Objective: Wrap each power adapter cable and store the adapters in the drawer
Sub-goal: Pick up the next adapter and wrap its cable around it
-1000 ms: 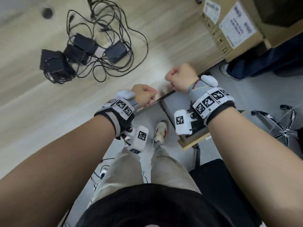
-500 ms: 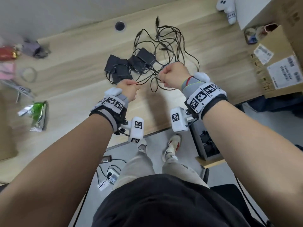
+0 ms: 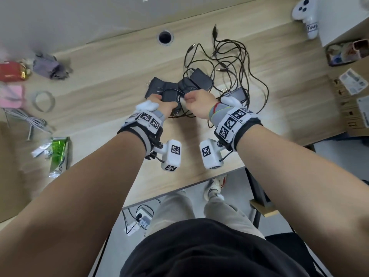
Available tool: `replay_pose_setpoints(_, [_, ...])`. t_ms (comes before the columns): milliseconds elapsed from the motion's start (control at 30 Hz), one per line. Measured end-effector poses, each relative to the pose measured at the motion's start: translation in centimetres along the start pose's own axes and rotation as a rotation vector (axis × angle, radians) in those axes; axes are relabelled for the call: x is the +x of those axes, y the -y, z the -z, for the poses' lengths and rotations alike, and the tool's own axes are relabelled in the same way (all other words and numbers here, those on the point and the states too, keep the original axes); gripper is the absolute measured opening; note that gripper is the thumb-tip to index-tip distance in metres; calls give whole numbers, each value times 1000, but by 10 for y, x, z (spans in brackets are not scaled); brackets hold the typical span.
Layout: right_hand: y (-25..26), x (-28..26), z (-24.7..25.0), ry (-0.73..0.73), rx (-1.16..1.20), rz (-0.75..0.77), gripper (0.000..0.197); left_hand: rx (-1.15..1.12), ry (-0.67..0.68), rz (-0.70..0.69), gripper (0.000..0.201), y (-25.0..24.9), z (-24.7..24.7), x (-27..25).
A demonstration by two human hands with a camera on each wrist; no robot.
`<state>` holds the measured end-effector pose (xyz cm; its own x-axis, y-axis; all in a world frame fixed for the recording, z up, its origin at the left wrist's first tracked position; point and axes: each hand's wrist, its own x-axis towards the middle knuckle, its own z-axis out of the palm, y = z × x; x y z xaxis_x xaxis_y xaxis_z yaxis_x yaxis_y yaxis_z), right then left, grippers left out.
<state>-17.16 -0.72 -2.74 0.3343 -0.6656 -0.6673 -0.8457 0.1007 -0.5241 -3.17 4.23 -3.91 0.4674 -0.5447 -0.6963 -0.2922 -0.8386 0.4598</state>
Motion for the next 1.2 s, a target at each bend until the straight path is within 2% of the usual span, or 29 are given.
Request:
replay_pose_setpoints(67, [3,3,-1,28,-1,5,37,80,27,-17,37,-4,1,6])
replay_pose_setpoints(167, [6,9,-5,64,2,-6,43,189,48,6,60,-8,0,14])
replay_pose_setpoints(233, [6,12,-9,95,-54,2,32,237,54,10,70,-6,-2,17])
replay_pose_setpoints(300, [5,12,-9,111,-80,-1,20,216,93,-8,66,-5,-1,19])
replay_pose_setpoints(333, [5,10,-7,117,-78,4,22,179,102,-14,64,-5,0,16])
replay_pose_setpoints(400, [3,6,-4,121,-65,11,29,76,95,4,72,-2,1,14])
replay_pose_setpoints(433, [1,5,-2,126,-42,14,30,15,91,16,69,-2,1,14])
replay_pose_setpoints(533, [0,-4,4,113,43,9,38,-188,148,21,37,-7,6,2])
replay_pose_setpoints(700, [4,-23,32,-8,214,8,27,-219,219,-18,22,-27,26,-29])
replay_pose_setpoints(800, [3,-28,49,-46,158,20,54,-157,287,-47,23,-45,39,-53])
replay_pose_setpoints(967, [9,-57,82,-148,168,87,58,-52,380,-186,32,-80,54,-101])
replay_pose_setpoints(1033, [10,-70,92,-173,213,155,55,-34,379,-246,22,-94,60,-117])
replay_pose_setpoints(1100, [9,-86,106,-181,327,227,42,-87,347,-316,16,-108,64,-133])
replay_pose_setpoints(1200, [15,-112,124,-118,461,223,25,-242,305,-410,12,-130,69,-156])
